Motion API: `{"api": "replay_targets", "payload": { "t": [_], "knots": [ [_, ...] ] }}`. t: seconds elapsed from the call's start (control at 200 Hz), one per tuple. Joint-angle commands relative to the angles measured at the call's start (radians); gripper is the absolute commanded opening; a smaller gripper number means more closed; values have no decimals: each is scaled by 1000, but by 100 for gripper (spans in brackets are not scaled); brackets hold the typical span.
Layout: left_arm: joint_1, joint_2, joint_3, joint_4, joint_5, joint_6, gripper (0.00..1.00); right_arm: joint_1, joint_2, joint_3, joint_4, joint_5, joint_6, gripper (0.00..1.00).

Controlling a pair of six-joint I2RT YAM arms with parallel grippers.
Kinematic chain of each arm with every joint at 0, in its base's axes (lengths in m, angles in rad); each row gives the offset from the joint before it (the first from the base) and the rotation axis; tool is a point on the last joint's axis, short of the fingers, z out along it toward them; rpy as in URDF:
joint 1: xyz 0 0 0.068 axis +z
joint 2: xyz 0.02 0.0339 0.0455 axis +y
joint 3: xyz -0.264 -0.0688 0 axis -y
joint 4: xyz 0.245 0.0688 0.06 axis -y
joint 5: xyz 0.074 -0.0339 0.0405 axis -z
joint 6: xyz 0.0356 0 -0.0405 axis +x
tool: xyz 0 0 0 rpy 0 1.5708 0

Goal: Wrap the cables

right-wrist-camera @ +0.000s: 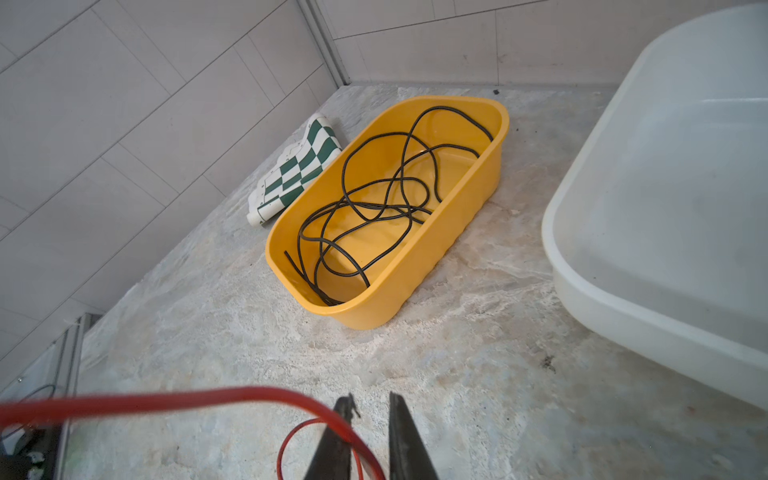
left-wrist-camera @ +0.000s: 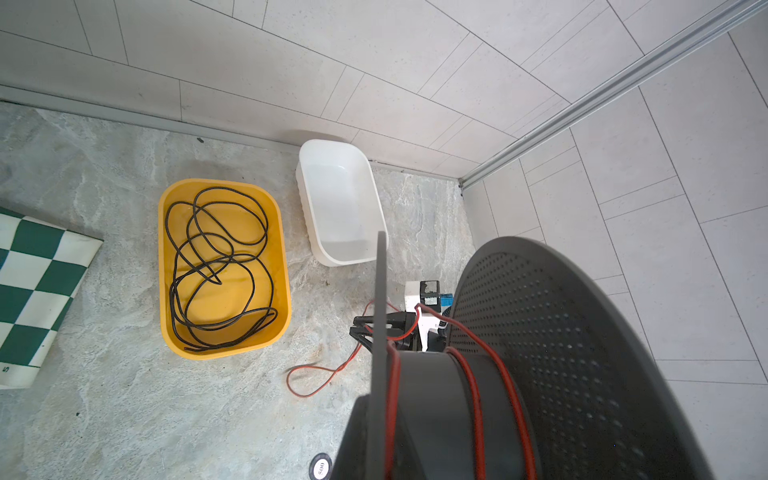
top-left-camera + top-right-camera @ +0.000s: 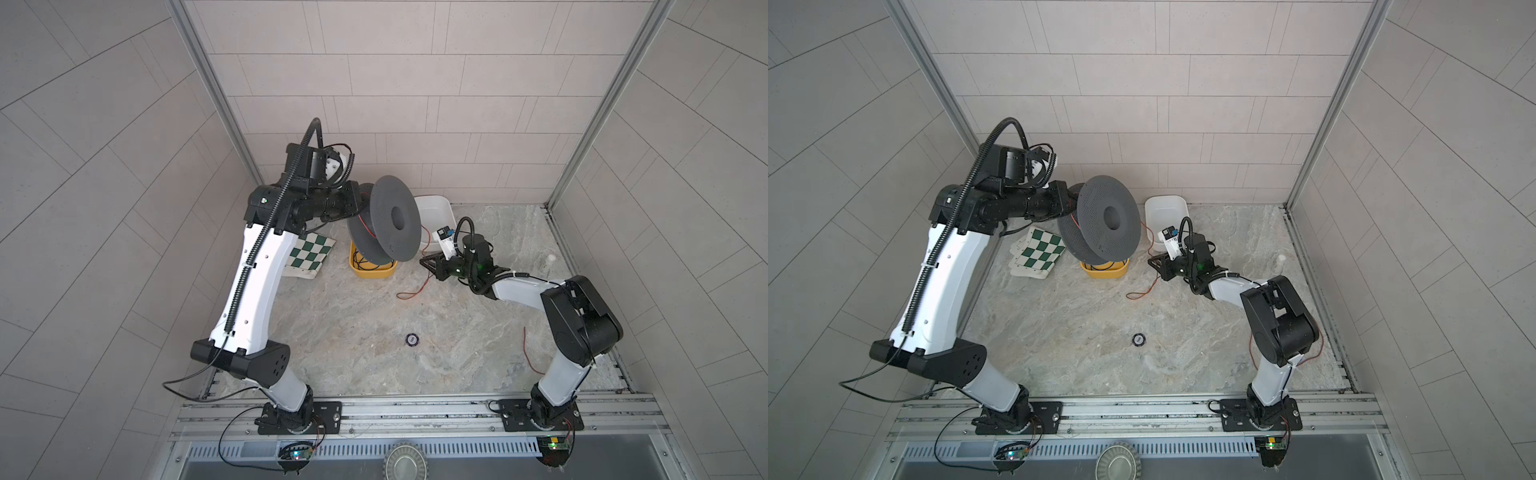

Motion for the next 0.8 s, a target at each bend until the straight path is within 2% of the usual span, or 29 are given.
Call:
{"api": "replay_targets", "payload": {
  "t": [0.0, 0.035, 0.12, 0.3, 0.6, 0.676, 0.796],
  "knots": [
    [12, -57, 4, 96, -4, -44, 0, 6, -3, -3, -4, -8, 10, 3],
    [18, -60, -5, 106, -18, -57, 0, 6, -6, -5, -15, 2, 10, 0],
    [40, -65, -33, 133, -51, -101, 0, 18, -34, -9, -69, 52, -9, 0],
    [80, -63, -105, 235, -128, -216, 0, 99, -114, 9, -315, 224, -162, 0],
    [80, -69, -209, 401, -419, -285, 0, 288, -227, 48, -607, 544, -362, 0],
    [80, -71, -234, 441, -458, -283, 0, 347, -237, 92, -695, 652, -411, 0],
    [78, -66, -268, 484, -518, -273, 0, 416, -246, 151, -787, 743, -468, 0]
  ]
}}
